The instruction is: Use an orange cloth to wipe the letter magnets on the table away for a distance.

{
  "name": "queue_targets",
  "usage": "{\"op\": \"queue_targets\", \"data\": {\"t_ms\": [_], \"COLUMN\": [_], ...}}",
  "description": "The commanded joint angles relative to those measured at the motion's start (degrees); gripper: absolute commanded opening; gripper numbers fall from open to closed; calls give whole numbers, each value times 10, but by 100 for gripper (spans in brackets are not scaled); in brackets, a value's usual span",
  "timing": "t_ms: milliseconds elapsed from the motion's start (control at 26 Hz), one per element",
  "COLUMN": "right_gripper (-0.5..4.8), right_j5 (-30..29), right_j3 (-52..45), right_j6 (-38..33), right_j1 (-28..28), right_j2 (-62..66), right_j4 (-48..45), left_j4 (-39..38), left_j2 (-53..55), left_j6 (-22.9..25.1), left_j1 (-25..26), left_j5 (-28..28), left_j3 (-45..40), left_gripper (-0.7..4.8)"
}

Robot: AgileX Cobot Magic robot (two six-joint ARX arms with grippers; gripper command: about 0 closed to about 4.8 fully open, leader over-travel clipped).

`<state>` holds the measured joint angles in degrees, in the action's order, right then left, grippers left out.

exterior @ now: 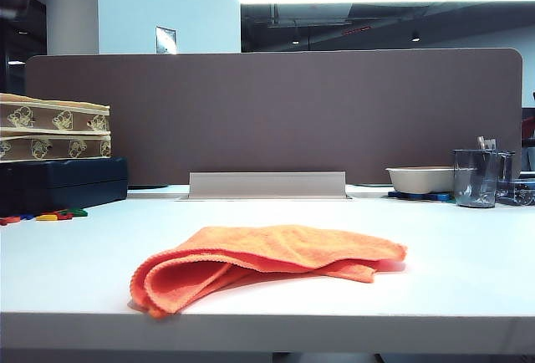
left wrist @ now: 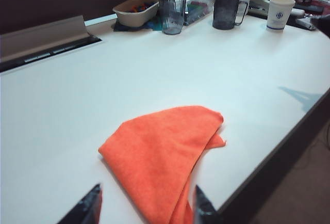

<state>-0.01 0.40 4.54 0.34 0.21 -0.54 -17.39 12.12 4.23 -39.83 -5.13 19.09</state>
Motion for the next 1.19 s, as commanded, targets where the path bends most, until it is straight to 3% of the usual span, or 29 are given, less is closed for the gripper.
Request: {"op": "queue_targets", "data": {"t_ms": [38, 539, 1193], "right_gripper": [-5, -5, -5], "right_j5": [0, 0, 0], "right_j3": [-4, -4, -4], "right_j6": [-1, -1, -1], "right_j1": [0, 0, 0], "right_j2": [-2, -2, -2], "right_j4": [-5, -5, -5], "left_j4": [24, 164, 211], "left_j2": [-14, -15, -15], "left_j6": [-2, -4, -25], "left_j1": [1, 1, 1], "left_j5": [0, 30, 48], "left_j3": [-21, -113, -188], "left_gripper": [218, 215, 215]}}
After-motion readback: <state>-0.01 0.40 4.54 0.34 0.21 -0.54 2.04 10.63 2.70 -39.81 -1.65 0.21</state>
